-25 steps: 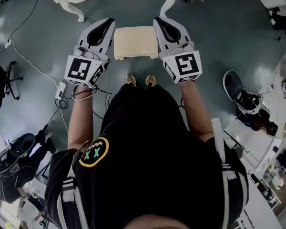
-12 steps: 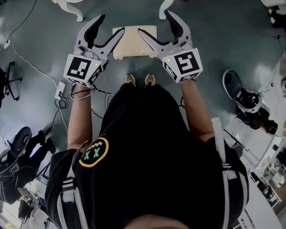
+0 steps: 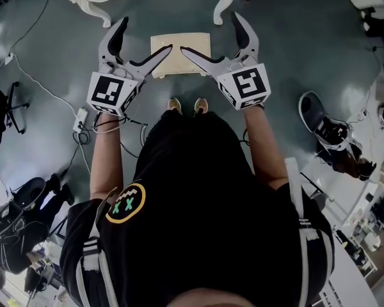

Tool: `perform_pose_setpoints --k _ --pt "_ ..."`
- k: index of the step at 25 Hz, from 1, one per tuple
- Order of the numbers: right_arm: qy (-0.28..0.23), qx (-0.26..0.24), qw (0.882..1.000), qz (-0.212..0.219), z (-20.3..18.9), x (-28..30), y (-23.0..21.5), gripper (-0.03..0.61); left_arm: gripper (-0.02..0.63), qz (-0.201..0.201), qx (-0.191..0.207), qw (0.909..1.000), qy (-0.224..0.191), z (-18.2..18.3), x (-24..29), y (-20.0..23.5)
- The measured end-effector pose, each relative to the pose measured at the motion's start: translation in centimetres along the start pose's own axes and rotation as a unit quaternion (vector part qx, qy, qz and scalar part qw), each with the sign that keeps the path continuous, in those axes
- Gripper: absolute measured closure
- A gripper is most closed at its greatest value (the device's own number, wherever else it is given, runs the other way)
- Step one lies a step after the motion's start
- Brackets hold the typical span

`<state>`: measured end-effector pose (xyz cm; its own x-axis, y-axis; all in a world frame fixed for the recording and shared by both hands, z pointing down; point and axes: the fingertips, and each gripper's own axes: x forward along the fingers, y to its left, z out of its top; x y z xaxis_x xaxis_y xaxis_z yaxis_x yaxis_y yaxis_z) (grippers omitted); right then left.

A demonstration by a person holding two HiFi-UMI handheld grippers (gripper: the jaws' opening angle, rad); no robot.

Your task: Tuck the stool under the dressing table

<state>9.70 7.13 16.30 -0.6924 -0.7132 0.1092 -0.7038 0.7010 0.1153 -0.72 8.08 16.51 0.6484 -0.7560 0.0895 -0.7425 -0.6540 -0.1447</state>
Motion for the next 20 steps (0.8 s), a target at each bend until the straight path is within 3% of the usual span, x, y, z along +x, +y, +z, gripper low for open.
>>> perform_pose_setpoints --k 13,20 --pt "0.031 0.006 1.0 0.001 -2.9 -0.1 -0.1 -0.018 0.112 0.01 -0.017 0.9994 0.029 -3.0 -0.1 -0.3" --pt "0.06 0.016 0.998 0.0 -9.0 0.0 -0.7 -0.018 0.112 0.013 -0.032 0.9979 0.055 -8.5 0.6 -1.0"
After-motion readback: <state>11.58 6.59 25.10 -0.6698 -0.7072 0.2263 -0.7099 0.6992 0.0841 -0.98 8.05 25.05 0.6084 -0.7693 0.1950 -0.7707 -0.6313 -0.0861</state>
